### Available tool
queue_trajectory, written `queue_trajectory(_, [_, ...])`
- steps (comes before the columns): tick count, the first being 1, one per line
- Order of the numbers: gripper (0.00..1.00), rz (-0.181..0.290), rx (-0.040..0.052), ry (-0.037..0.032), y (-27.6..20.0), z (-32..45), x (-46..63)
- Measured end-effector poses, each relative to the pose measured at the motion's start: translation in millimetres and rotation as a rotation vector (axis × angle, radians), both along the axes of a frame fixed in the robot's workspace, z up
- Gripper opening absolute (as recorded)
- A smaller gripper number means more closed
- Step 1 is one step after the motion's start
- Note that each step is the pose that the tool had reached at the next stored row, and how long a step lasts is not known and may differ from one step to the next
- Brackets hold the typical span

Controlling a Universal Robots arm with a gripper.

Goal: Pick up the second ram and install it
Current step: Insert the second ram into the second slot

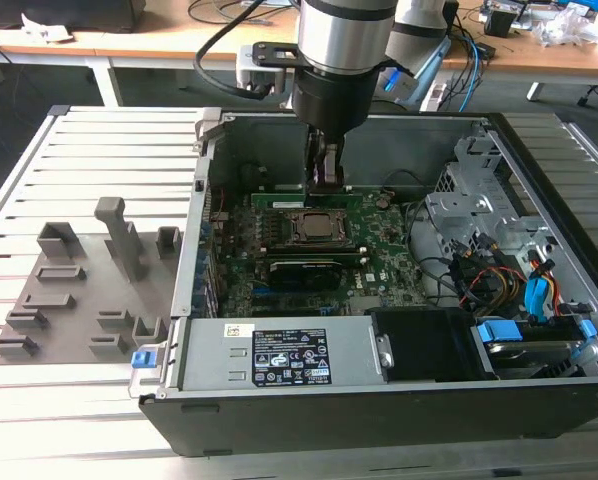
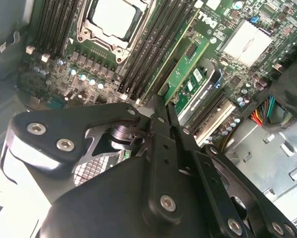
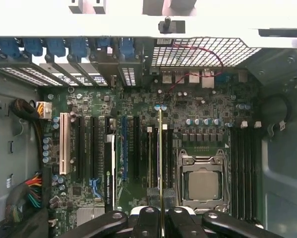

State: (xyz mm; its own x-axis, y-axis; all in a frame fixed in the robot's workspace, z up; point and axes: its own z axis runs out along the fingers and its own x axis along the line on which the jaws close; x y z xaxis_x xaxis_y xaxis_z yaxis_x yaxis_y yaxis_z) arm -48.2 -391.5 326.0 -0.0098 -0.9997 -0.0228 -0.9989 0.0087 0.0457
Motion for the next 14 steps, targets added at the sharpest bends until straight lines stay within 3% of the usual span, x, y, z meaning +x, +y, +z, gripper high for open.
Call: queue_trajectory(14, [0.13,0.000,0.0000,0.0000,0.0,-13.5,0.0])
